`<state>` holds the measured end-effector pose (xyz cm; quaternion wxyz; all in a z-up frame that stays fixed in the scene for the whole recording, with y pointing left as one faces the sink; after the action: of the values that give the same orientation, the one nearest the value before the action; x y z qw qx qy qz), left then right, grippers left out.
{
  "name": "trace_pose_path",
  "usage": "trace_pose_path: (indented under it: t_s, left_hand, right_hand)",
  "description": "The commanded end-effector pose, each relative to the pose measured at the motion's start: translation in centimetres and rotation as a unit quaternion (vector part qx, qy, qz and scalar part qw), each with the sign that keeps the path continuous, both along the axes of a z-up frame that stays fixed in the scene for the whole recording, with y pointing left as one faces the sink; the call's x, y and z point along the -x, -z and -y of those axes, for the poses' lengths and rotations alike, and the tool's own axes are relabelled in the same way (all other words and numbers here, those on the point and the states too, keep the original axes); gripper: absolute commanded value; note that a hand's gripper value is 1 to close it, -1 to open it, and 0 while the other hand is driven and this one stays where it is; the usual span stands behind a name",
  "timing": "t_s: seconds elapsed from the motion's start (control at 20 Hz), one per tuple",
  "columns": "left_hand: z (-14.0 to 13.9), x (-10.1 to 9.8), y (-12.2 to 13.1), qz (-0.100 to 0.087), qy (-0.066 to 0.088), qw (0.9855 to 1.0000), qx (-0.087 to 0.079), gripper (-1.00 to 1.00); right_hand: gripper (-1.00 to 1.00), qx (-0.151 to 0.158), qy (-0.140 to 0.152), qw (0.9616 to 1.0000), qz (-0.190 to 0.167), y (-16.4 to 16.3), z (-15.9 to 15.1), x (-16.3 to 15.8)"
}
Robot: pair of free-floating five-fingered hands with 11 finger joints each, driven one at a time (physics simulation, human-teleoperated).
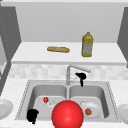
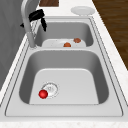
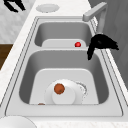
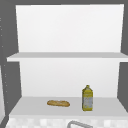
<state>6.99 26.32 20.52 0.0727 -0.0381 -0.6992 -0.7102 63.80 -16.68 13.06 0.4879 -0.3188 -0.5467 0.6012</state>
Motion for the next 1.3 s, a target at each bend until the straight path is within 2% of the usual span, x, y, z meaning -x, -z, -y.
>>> trace_pose_path:
  t_s: [0.0, 0.3, 0.45, 0.5, 0.7, 0.95, 1.25]
  left_hand:
    - [0.0, 0.0, 0.0, 0.0, 0.0, 1.0, 0.0, 0.0]
    - [0.0, 0.0, 0.0, 0.0, 0.0, 1.0, 0.0, 0.0]
    - [0.0, 0.0, 0.0, 0.0, 0.0, 1.0, 0.0, 0.0]
    - [0.0, 0.0, 0.0, 0.0, 0.0, 1.0, 0.0, 0.0]
    - [0.0, 0.0, 0.0, 0.0, 0.0, 1.0, 0.0, 0.0]
    - [0.0, 0.0, 0.0, 0.0, 0.0, 1.0, 0.0, 0.0]
    - [0.0, 0.0, 0.0, 0.0, 0.0, 1.0, 0.0, 0.0]
  right_hand:
    - [-1.0, 0.01, 0.0, 0.9988, -0.047, -0.3, -0.4, 0.2]
    - [-1.0, 0.02, 0.006, 0.9951, -0.097, -1.0, -0.9, -1.0]
    - [-1.0, 0.032, 0.007, 0.9915, -0.126, -1.0, -2.1, -2.1]
    - [1.0, 0.037, 0.008, 0.99, -0.136, -1.0, -2.5, -2.4]
    - [1.0, 0.065, 0.013, 0.9851, -0.158, -1.2, -4.3, -3.4]
    - [1.0, 0.083, 0.021, 0.9778, -0.191, -1.4, -5.9, -4.4]
    - [1.0, 0.099, 0.04, 0.9776, -0.181, -2.2, -6.6, -5.2]
